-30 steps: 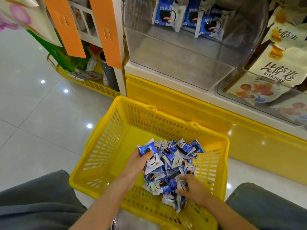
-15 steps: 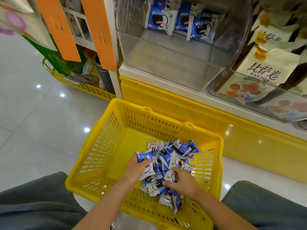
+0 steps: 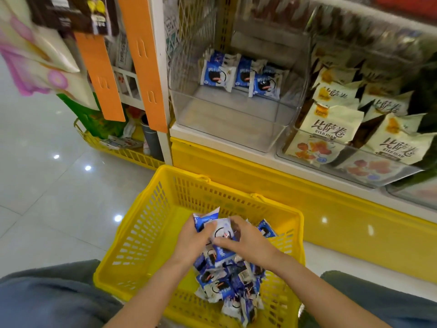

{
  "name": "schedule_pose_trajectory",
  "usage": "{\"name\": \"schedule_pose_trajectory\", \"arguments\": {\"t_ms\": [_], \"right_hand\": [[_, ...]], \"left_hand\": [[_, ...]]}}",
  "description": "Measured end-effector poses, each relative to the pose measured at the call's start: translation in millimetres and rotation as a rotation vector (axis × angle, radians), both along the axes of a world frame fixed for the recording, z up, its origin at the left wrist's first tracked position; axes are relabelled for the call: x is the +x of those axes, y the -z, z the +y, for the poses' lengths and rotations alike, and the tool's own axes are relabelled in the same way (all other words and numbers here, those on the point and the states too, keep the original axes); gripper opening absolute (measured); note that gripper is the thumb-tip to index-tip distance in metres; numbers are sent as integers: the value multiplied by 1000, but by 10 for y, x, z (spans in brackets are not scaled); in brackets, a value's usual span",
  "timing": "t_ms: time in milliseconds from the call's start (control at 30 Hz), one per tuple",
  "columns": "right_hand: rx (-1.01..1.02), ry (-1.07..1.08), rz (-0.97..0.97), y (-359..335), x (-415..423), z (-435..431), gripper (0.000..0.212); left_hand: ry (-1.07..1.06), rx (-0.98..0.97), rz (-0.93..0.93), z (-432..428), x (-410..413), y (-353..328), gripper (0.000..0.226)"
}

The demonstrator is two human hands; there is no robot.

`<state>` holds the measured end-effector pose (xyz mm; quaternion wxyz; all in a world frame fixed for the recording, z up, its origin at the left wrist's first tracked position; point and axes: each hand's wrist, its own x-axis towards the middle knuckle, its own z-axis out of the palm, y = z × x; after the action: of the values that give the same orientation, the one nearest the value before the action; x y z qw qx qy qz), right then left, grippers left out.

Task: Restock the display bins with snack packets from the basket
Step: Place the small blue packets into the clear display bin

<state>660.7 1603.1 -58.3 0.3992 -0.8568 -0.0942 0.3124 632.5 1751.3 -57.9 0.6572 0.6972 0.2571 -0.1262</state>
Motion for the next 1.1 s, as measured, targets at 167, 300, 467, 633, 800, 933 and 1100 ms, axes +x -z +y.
{"name": "schedule_pose_trajectory", "arguments": {"t_ms": [167, 300, 467, 633, 800, 933, 1100], "right_hand": [[109, 32, -76, -463, 213, -72, 44], [218, 138, -100, -862, 374, -88, 24], [500, 406, -22, -1153, 521, -103, 31], [586, 294, 21, -1260, 562, -91, 25], [449, 191, -71, -1451, 650, -82, 24], [287, 243, -224, -1664, 798, 36, 24], [176, 266, -271, -1895, 1218, 242, 13]], "left_hand": [[110, -27, -126, 73, 204, -411, 8], [82, -203, -92, 138, 358, -733, 32], [170, -301, -219, 181, 423, -1021, 53], [9, -263, -305, 219, 572, -1137, 52], [-50, -167, -441, 296, 789, -1206, 32], [-64, -82, -528, 365, 938, -1264, 23], [-168, -61, -550, 527, 1134, -1294, 29]]}}
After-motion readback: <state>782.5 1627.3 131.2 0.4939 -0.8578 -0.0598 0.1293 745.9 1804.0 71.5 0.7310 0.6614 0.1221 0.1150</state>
